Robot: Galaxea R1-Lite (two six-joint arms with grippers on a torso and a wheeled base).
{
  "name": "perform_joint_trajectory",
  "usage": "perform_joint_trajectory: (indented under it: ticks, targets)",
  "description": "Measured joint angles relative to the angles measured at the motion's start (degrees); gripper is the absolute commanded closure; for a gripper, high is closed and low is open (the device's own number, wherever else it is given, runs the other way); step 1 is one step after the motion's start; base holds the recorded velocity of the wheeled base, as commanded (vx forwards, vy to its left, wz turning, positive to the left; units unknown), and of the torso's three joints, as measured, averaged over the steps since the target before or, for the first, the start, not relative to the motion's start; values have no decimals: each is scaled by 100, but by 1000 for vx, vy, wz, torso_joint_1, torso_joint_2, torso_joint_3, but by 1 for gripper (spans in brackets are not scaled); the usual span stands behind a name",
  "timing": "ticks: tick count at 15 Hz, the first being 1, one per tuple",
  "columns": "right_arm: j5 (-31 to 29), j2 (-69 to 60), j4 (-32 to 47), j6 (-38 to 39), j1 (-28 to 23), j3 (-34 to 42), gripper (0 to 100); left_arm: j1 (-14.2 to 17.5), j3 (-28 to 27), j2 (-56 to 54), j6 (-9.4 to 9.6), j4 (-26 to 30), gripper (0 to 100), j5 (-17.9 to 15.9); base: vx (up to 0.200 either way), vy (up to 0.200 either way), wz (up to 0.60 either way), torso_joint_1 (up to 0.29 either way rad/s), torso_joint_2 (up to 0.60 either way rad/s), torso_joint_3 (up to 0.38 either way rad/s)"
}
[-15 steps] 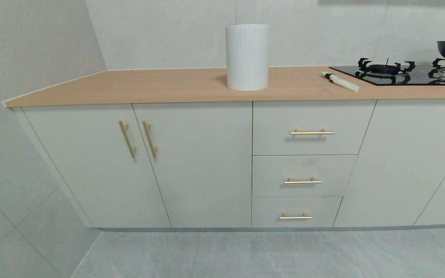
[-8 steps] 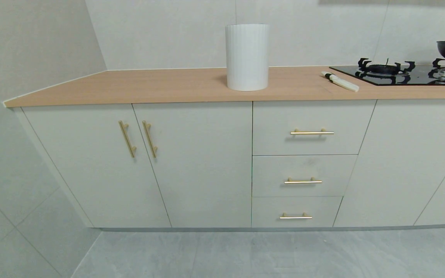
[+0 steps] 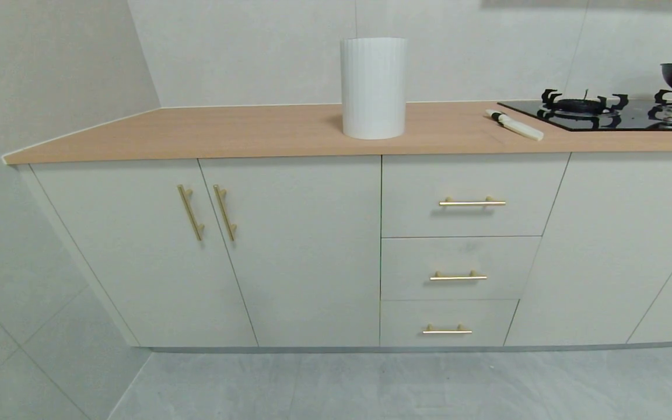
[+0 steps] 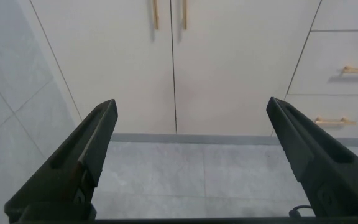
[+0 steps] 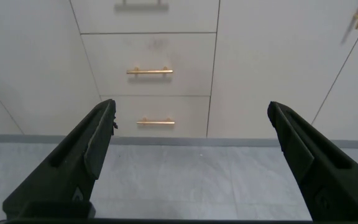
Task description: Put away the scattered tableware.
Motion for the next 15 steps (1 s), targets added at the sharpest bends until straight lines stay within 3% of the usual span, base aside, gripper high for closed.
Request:
perform_joint_trajectory:
  ticks: [15]
  targets:
    - [-6,5,2,10,0,0,0,0,-2,0,-9,0,0,-9,200,0,0,3,1,2]
